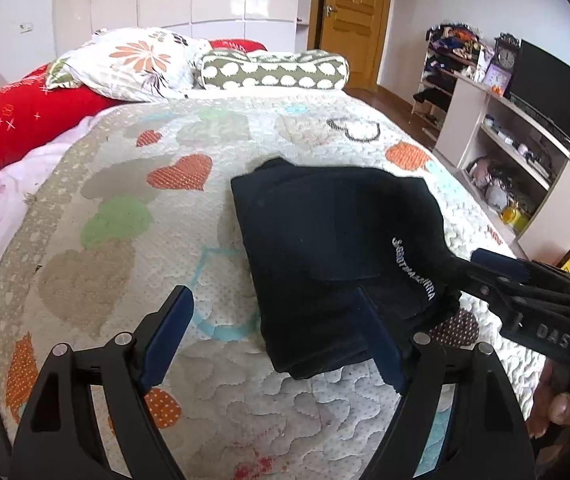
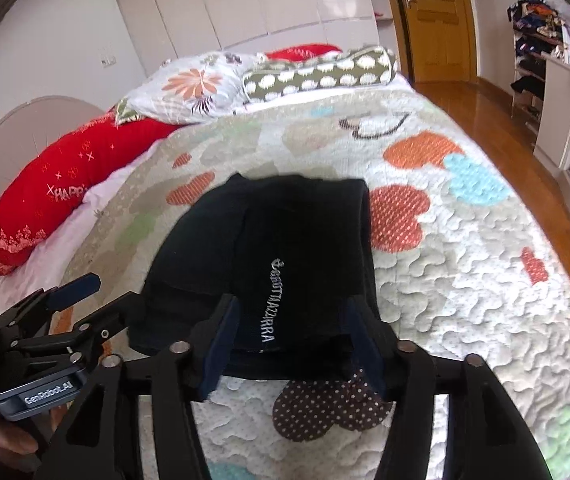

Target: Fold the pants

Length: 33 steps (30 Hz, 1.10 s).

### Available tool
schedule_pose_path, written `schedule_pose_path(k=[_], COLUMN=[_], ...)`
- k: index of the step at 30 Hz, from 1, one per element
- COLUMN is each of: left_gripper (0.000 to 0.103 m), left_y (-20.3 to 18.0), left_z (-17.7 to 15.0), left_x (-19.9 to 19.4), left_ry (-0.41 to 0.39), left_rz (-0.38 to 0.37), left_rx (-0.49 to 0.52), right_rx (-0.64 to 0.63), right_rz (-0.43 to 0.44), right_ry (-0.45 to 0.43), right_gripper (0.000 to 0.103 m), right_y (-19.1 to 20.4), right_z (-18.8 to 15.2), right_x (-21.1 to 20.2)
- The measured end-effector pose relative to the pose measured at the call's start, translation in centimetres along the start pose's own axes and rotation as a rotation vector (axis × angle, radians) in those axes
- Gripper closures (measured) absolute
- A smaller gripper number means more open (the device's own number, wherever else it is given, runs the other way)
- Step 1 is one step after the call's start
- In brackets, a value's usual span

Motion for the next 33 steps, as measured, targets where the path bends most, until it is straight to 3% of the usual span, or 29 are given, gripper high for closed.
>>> schedule_pose_path(k=[15,33], left_gripper=[0.020,0.020], left_y=[0.3,-0.2], left_z=[0.3,-0.1], left_x=[-2.2,-3.6], left_ry=[-0.073,-0.102], left_rz=[0.055,0.080], left_rx=[0.017,0.033], right_rx=[0.016,0.006], right_rz=[-0.056,-0.098], right_ry=[-0.056,-0.079], right_gripper=[0.021,0.019], right_y=[1.1,1.0], right_z=[-0.1,-0.6], right_x=[-2.6,-4.2])
Point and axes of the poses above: each gripper's, at about its wrist camera, not at the fingertips, and x roughly the way its jaws point, y to its left, z to its top, the point moved 8 cm from there along x, roughly the way its jaws point, and after that the axes turned 11 degrees about -x, right-handed, at the moved point
